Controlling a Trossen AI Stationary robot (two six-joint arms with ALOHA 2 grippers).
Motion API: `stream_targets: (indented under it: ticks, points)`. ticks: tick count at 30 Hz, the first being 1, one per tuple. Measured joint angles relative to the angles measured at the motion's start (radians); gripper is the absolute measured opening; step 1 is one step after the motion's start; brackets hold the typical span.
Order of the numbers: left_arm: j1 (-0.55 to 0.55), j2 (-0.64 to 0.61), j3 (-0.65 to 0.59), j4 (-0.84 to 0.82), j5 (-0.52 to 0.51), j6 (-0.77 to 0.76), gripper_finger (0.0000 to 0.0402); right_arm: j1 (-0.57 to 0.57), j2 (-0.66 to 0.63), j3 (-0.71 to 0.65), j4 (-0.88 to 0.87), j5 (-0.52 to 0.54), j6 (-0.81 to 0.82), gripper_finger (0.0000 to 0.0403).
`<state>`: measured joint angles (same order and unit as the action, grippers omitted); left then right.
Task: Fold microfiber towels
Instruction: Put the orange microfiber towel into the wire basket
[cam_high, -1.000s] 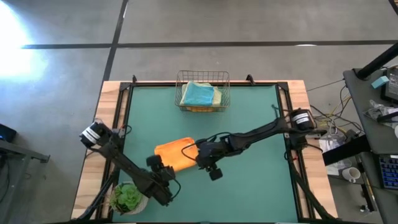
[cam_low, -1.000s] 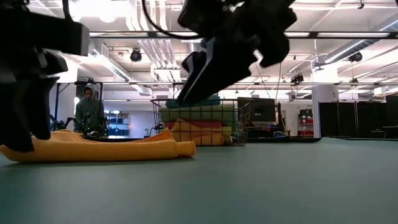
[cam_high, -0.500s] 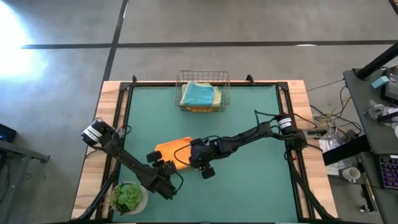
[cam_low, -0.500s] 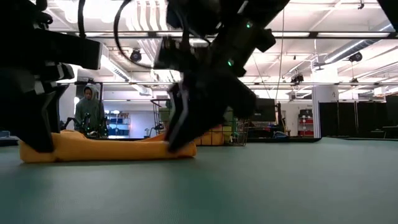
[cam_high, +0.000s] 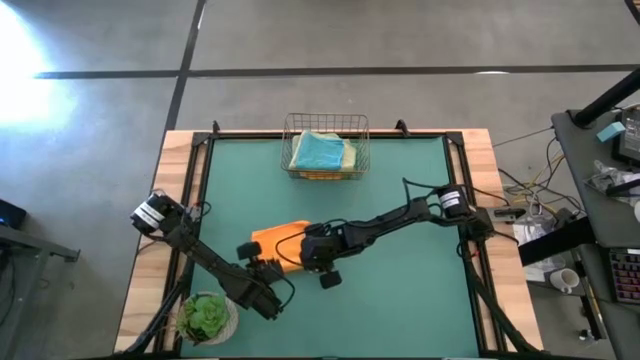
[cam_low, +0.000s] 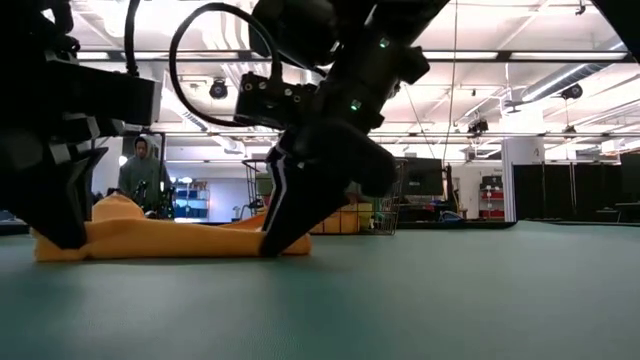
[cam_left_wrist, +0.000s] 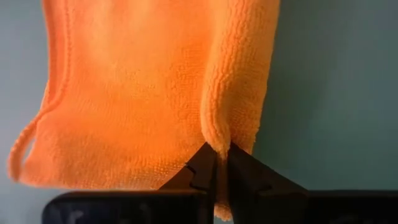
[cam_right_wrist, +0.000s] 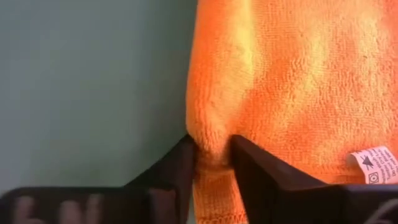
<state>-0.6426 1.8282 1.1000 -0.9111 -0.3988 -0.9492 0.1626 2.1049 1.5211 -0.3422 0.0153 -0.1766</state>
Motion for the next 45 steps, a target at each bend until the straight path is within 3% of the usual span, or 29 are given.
stream_targets:
  ticks: [5, 13, 21, 36, 45]
  points:
    - [0.000, -0.004, -0.003, 0.033, 0.004, 0.082, 0.0009, -0.003, -0.001, 0.000, 0.001, 0.001, 0.022, 0.0020]
    - [0.002, -0.027, -0.012, 0.040, 0.034, 0.125, 0.0006, -0.003, -0.005, 0.004, -0.012, 0.010, 0.064, 0.0014]
    - [0.014, -0.030, 0.018, 0.041, 0.154, 0.156, 0.0009, -0.003, -0.005, 0.017, -0.021, 0.012, 0.062, 0.0013]
    - [0.033, -0.030, 0.039, 0.071, 0.181, 0.144, 0.0150, -0.004, -0.004, 0.029, -0.039, 0.013, 0.065, 0.0013]
    - [0.060, -0.031, -0.015, 0.142, 0.095, 0.088, 0.0166, -0.004, -0.004, 0.030, -0.042, 0.007, 0.065, 0.0013]
